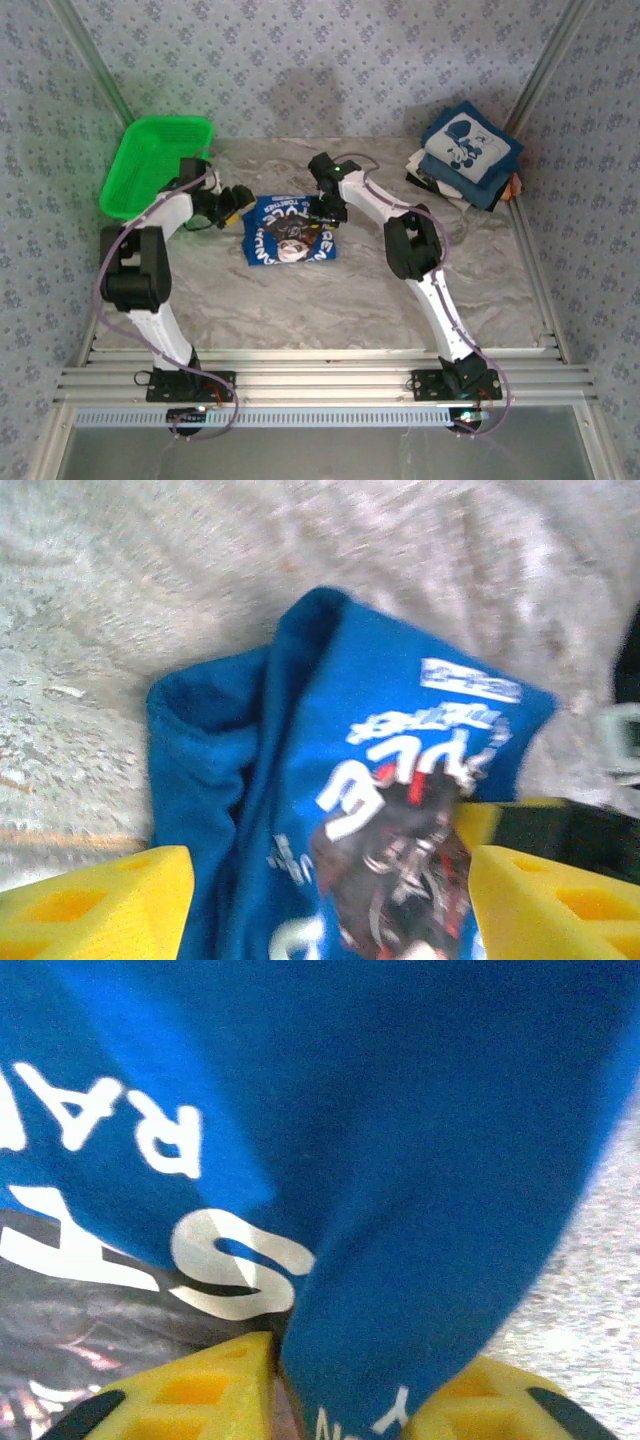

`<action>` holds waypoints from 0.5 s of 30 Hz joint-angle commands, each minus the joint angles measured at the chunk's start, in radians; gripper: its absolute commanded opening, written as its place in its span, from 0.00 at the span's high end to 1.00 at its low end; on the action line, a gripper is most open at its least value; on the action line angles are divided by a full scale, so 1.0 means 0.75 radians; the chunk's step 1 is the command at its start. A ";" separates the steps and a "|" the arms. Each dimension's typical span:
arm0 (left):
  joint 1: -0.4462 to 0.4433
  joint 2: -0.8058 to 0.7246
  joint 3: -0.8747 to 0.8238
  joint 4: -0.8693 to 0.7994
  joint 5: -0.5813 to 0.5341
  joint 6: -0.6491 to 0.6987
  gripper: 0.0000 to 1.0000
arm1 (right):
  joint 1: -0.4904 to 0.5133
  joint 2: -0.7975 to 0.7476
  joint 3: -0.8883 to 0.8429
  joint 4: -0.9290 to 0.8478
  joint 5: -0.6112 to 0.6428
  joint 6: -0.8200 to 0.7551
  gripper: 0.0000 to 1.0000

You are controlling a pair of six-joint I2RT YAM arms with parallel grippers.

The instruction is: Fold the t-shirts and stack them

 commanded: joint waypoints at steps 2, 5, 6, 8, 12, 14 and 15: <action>0.048 -0.253 0.097 -0.137 0.000 0.053 0.26 | 0.038 0.115 0.020 -0.078 0.137 -0.006 0.88; 0.075 -0.377 0.069 -0.201 -0.022 0.087 0.26 | 0.041 0.082 0.055 -0.104 0.248 -0.043 0.99; 0.088 -0.417 0.044 -0.217 -0.029 0.092 0.26 | 0.043 0.061 0.081 -0.117 0.303 -0.071 1.00; 0.118 -0.478 -0.010 -0.223 -0.024 0.092 0.26 | 0.049 0.010 0.125 -0.150 0.423 -0.135 1.00; 0.141 -0.576 -0.108 -0.237 -0.055 0.126 0.26 | 0.052 -0.077 0.204 -0.205 0.661 -0.290 1.00; 0.140 -0.600 -0.139 -0.235 -0.055 0.138 0.26 | 0.048 -0.108 0.229 -0.217 0.756 -0.357 1.00; 0.141 -0.609 -0.153 -0.234 -0.057 0.139 0.26 | 0.043 -0.122 0.241 -0.217 0.792 -0.392 1.00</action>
